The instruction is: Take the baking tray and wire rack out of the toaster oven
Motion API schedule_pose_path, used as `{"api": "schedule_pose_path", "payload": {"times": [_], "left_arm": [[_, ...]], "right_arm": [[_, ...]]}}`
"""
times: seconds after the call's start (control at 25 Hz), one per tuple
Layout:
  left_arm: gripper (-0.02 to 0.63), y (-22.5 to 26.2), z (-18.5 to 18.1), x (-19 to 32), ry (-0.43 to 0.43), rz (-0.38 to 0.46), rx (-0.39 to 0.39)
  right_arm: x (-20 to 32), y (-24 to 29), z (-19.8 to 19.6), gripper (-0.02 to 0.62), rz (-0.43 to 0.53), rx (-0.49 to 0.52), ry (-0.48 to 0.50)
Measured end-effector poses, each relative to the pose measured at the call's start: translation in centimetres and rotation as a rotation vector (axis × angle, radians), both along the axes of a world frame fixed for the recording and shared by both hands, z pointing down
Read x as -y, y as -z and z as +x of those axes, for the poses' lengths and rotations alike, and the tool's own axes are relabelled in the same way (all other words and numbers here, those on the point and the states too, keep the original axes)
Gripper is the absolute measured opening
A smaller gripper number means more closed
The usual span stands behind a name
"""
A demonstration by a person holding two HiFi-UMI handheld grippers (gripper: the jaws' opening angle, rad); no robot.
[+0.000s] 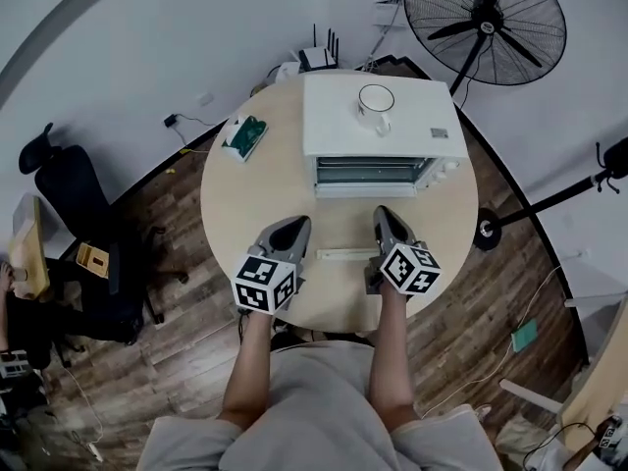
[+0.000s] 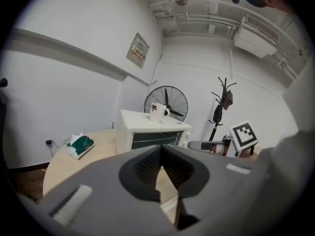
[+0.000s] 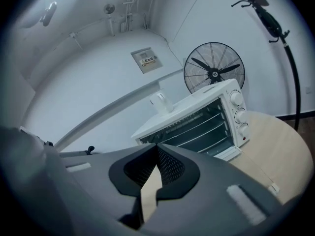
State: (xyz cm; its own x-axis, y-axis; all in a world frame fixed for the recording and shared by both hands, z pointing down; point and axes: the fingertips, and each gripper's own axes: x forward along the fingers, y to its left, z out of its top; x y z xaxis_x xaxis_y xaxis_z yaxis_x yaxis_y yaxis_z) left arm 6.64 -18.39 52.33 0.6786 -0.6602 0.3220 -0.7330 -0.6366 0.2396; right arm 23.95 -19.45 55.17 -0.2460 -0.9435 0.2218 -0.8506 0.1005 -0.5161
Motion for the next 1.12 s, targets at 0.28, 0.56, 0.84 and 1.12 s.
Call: {"api": "schedule_pose_path", "payload": {"times": [0.28, 0.56, 0.84, 1.12], "left_arm": [[0.055, -1.0, -0.3, -0.1, 0.081, 0.004, 0.004], [0.055, -0.6, -1.6, -1.3, 0.146, 0.011, 0.019], [0.055, -0.2, 0.2, -2.5, 0.137, -0.001, -0.001], [0.055, 0.1, 5.1, -3.6, 0.05, -0.006, -0.016]], "right_arm": [[4.3, -2.2, 1.2, -0.003, -0.019, 0.017, 0.085], [8.7, -5.0, 1.6, -0.003, -0.033, 0.2, 0.167], [12.9, -9.8, 2.4, -0.003, -0.076, 0.613, 0.024], [15.7, -13.0, 3.3, 0.019, -0.056, 0.825, -0.119]]}}
